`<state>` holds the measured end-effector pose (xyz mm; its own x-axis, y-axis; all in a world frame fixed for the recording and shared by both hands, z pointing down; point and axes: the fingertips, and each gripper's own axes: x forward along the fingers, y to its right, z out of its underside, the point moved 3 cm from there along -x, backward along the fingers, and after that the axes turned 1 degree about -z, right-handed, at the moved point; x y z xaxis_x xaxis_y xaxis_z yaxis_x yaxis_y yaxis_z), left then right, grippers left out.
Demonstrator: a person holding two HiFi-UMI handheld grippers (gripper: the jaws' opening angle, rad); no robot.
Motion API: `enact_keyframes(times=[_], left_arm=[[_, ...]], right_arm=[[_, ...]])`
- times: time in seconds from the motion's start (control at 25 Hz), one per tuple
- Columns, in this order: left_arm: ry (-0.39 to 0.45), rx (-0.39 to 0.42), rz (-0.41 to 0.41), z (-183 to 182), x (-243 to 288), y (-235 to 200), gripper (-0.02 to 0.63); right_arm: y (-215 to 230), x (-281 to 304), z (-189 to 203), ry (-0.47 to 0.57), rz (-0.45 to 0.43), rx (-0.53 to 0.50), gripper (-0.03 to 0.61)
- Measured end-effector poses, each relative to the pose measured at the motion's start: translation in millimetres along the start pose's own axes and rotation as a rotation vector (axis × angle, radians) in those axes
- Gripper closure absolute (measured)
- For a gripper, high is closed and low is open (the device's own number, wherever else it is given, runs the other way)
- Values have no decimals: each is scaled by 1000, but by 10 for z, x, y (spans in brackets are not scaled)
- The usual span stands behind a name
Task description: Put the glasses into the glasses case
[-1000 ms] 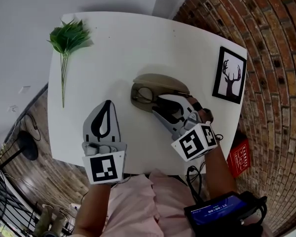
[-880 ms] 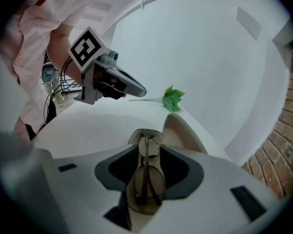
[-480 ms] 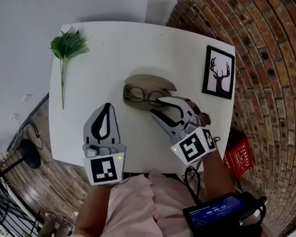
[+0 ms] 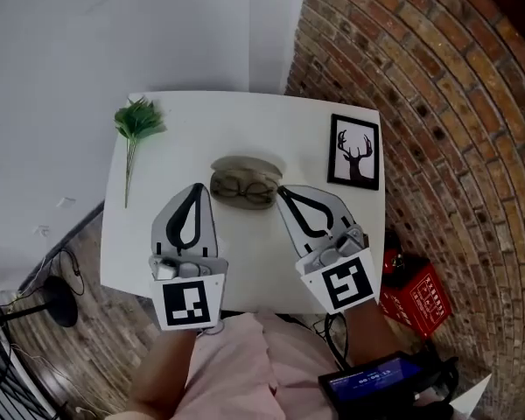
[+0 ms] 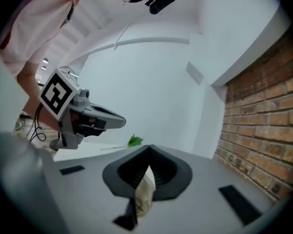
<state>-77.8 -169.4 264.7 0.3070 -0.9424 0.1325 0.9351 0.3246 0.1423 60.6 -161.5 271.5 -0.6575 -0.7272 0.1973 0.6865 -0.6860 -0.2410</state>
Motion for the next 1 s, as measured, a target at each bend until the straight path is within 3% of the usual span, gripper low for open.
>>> enact_keyframes(times=[0.32, 1.0], left_arm=[[145, 67, -25, -611, -253, 207, 606], [174, 87, -12, -734, -397, 470, 606]], right_arm=[[134, -431, -471, 110, 152, 58, 573], [170, -747, -539, 156, 209, 96, 574]])
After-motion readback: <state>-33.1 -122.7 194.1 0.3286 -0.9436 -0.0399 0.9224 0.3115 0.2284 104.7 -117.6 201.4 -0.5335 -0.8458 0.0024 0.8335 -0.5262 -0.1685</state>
